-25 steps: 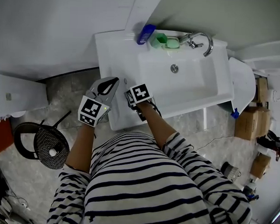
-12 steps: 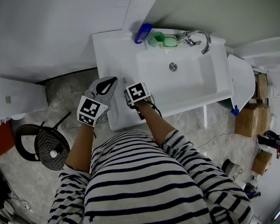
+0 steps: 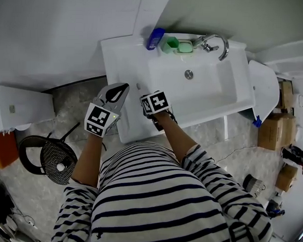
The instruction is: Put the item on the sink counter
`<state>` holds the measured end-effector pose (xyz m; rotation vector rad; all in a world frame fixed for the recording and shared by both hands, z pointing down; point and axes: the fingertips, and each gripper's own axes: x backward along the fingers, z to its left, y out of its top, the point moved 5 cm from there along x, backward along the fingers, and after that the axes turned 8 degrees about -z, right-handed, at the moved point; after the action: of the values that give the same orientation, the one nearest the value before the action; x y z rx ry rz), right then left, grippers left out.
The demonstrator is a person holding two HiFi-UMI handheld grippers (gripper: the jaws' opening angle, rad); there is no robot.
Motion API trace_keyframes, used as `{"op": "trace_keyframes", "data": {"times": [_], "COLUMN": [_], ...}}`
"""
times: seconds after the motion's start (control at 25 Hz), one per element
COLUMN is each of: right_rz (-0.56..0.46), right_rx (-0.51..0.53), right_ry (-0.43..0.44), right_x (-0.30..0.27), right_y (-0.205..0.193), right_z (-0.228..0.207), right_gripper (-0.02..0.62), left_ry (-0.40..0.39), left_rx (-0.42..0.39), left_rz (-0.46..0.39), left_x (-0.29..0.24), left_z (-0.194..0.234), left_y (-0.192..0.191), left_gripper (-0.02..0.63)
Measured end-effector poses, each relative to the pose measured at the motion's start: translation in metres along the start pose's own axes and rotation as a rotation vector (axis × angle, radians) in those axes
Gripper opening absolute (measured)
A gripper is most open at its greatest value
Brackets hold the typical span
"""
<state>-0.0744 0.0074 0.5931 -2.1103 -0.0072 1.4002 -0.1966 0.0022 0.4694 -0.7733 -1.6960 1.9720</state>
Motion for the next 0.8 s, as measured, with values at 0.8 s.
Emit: {"op": "trace_keyframes", "data": {"times": [0.8], "right_rz": [-0.439], "right_rx": [0.001], "right_ry": [0.073], "right_x": [0.107], "right_y": [0.085], "right_z": [-0.027], "right_gripper": [0.037], "left_ry": [-0.044], "left_rx": [-0.034], "left_rz": [-0.045], "left_x": [-0.052], "left_z": [-0.018], "left_y": [0.058], "left_gripper": [0.006]}}
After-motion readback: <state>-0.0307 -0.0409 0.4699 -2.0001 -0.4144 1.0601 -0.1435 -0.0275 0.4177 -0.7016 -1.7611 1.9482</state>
